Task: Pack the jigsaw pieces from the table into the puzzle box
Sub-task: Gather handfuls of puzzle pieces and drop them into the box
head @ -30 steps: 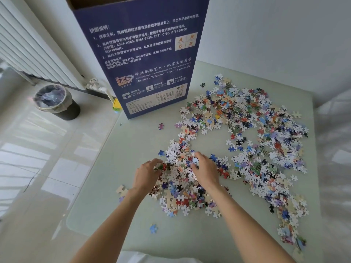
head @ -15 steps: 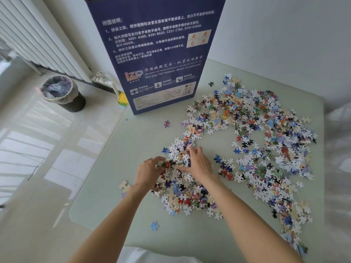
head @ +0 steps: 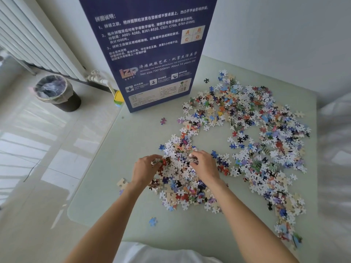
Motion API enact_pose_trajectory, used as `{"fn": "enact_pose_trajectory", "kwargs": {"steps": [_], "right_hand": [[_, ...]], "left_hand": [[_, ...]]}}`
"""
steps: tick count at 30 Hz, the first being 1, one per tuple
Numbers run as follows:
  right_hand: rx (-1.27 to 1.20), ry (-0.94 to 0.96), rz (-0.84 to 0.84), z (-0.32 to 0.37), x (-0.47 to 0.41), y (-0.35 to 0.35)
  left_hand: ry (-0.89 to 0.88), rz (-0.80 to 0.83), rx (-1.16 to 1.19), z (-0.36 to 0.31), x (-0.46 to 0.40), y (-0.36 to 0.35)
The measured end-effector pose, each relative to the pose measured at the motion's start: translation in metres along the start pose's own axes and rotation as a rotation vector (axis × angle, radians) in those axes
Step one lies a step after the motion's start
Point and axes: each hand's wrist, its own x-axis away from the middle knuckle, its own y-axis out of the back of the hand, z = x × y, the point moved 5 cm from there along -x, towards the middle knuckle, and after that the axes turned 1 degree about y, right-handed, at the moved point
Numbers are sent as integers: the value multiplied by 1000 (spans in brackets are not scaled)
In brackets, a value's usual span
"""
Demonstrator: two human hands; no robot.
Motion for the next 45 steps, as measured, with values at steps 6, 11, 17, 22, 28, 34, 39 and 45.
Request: {"fn": "enact_pose_trajectory", "kwargs": {"steps": [6,11,17,22,28,34,39,45], "right_hand": [[-214,-77,-24,-1,19,26],[-422,-6,-67,24,22,88],[-564,291,-192,105,8,208],[-551,450,-284,160,-30,289],[-596,546,-356,209,-90,347],[-184,756,-531,254,-130,359],[216,997,-526,274,-148,346],[516,1209,-602,280,-154,328]], "left_hand": [[-5,-36,27,-11,13,22],[-153,-128,143,-58,23,77],[-595,-465,138,-166,23,202],[-818,-816,83,-244,5,308],[-643,-777,-326,-270,-54,340],[-535,-669,-489,-258,-82,330],[-501,-644,-486,-250,-90,331],[-561,-682,-406,-241,-82,331]]}}
